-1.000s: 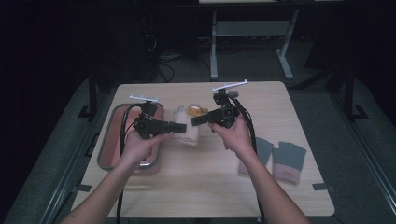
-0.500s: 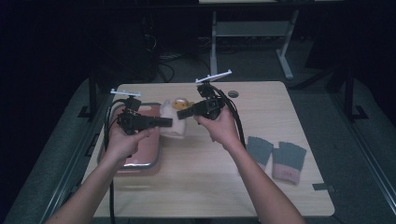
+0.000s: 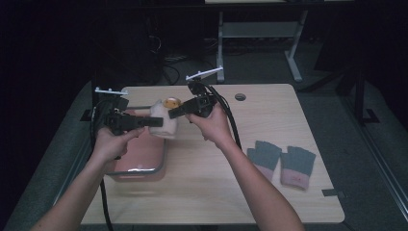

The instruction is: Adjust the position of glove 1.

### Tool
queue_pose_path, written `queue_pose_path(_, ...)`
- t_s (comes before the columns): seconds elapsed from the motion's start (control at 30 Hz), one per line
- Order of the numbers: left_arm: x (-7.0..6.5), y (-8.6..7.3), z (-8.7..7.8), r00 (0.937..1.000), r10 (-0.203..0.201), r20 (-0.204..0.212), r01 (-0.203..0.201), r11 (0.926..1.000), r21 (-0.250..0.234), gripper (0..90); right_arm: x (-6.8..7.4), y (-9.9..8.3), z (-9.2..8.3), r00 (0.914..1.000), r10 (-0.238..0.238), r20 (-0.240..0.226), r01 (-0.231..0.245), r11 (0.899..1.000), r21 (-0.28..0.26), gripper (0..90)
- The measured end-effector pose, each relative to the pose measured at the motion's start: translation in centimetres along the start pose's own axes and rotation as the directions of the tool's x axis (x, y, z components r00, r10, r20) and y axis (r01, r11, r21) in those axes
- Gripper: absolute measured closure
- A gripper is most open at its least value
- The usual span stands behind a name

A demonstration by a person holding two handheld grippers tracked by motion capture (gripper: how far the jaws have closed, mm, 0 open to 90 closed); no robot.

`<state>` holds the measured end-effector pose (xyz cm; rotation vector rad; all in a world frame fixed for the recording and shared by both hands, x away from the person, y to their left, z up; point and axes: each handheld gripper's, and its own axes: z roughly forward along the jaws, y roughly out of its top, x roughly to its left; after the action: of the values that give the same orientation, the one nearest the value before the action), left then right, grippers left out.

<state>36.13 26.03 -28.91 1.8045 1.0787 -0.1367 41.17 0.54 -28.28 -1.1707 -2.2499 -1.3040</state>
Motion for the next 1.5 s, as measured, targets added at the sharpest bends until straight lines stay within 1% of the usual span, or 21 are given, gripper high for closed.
queue_pose_path(0.1, 0.4, 0.0, -0.5, 1.0000, -0.001, 0.001, 0.001, 1.0000, -0.006, 67.1, 0.2, 0.3, 0.4, 1.0000, 0.003, -0.008, -0.003, 1.000, 0.002, 80.7)
queue_pose_path(0.23, 0.8, -0.1, -1.1, 0.9999, -0.002, -0.012, 0.001, 1.0000, -0.007, 67.2, 0.4, 0.7, 1.1, 0.9998, 0.000, -0.017, 0.000, 1.000, 0.007, 80.7)
queue_pose_path(0.27, 0.9, -0.1, -1.3, 0.9999, -0.002, -0.016, 0.001, 1.0000, -0.009, 67.2, 0.5, 0.8, 1.3, 0.9998, 0.006, -0.019, -0.006, 1.000, 0.009, 80.7)
queue_pose_path(0.3, 1.0, -0.1, -1.4, 0.9997, -0.012, -0.019, 0.012, 0.9999, -0.010, 67.1, 0.5, 0.9, 1.5, 0.9997, 0.004, -0.023, -0.004, 1.000, 0.010, 80.7)
queue_pose_path(0.37, 1.2, -0.2, -1.8, 0.9995, -0.017, -0.025, 0.017, 0.9998, -0.014, 67.2, 0.6, 1.1, 1.9, 0.9996, 0.004, -0.028, -0.004, 1.000, 0.012, 80.7)
queue_pose_path(0.43, 1.4, -0.3, -2.2, 0.9994, -0.015, -0.033, 0.014, 0.9998, -0.015, 67.2, 0.8, 1.3, 2.3, 0.9995, -0.004, -0.030, 0.004, 1.000, 0.015, 80.7)
queue_pose_path(0.57, 1.7, -0.4, -3.0, 0.9988, -0.025, -0.041, 0.024, 0.9994, -0.026, 67.2, 1.3, 1.8, 3.1, 0.9993, -0.010, -0.037, 0.011, 1.000, 0.016, 80.7)
queue_pose_path(0.63, 1.9, -0.5, -3.3, 0.9986, -0.026, -0.047, 0.024, 0.9993, -0.030, 67.2, 1.5, 1.9, 3.5, 0.9991, -0.003, -0.042, 0.003, 1.000, 0.018, 80.7)
queue_pose_path(0.67, 2.0, -0.5, -3.4, 0.9985, -0.027, -0.047, 0.026, 0.9992, -0.030, 67.2, 1.5, 2.0, 3.6, 0.9990, -0.008, -0.045, 0.009, 1.000, 0.023, 80.7)
queue_pose_path(0.87, 2.5, -1.0, -4.0, 0.9973, -0.034, -0.065, 0.032, 0.9991, -0.026, 67.2, 1.4, 2.0, 4.7, 0.9978, -0.005, -0.066, 0.007, 1.000, 0.029, 80.7)
queue_pose_path(1.07, 3.2, -1.6, -4.5, 0.9956, -0.049, -0.080, 0.047, 0.9985, -0.028, 67.2, 1.4, 2.0, 6.0, 0.9957, 0.010, -0.092, -0.006, 0.999, 0.038, 80.7)
queue_pose_path(1.17, 3.5, -1.9, -4.7, 0.9945, -0.058, -0.087, 0.056, 0.9981, -0.027, 67.2, 1.3, 2.0, 6.5, 0.9958, 0.008, -0.092, -0.003, 0.999, 0.046, 80.7)
queue_pose_path(1.33, 4.1, -2.5, -4.8, 0.9926, -0.073, -0.097, 0.071, 0.9971, -0.026, 67.2, 1.2, 1.9, 7.5, 0.9945, 0.016, -0.104, -0.010, 0.998, 0.061, 80.7)
queue_pose_path(1.5, 4.8, -3.1, -4.9, 0.9909, -0.088, -0.101, 0.086, 0.9960, -0.023, 67.2, 1.0, 1.8, 8.4, 0.9942, 0.023, -0.105, -0.015, 0.997, 0.078, 80.7)
